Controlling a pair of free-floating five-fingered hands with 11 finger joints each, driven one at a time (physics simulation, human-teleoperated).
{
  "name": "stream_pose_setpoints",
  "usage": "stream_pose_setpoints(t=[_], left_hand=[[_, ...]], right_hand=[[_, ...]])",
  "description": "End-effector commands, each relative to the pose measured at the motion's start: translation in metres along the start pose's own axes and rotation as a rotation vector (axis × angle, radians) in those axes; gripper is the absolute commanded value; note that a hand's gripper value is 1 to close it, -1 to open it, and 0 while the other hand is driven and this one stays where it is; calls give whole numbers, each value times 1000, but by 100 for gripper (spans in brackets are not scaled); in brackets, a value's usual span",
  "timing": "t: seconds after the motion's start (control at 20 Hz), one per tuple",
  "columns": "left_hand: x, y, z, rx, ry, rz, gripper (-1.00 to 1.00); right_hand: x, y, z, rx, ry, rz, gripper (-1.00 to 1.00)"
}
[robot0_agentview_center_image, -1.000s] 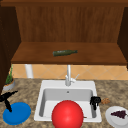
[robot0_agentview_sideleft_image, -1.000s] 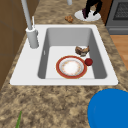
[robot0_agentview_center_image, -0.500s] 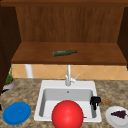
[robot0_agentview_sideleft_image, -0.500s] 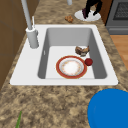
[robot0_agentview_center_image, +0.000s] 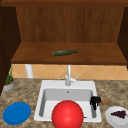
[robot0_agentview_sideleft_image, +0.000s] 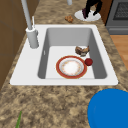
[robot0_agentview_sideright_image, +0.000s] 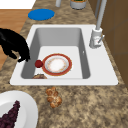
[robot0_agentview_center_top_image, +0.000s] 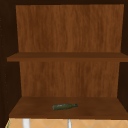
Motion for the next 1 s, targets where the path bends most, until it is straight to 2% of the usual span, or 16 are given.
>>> stream_pose_setpoints(t=[0.0,0.15,0.3,0.55,0.7,0.75,0.85,0.95], left_hand=[[17,13,-8,-38,43,40,-100],[29,24,-14,-42,68,30,-100],[38,39,-28,-37,63,20,-100],[49,60,-54,-56,71,25,-100],[54,72,-75,-51,71,24,-100],[55,76,-83,-55,72,20,-100],[59,78,-103,-66,61,-13,-100],[63,82,-117,-77,68,-13,-100]], right_hand=[[0,0,0,0,0,0,0],[0,0,0,0,0,0,0],[0,0,0,0,0,0,0],[0,0,0,0,0,0,0],[0,0,0,0,0,0,0],[0,0,0,0,0,0,0],[0,0,0,0,0,0,0],[0,0,0,0,0,0,0]])
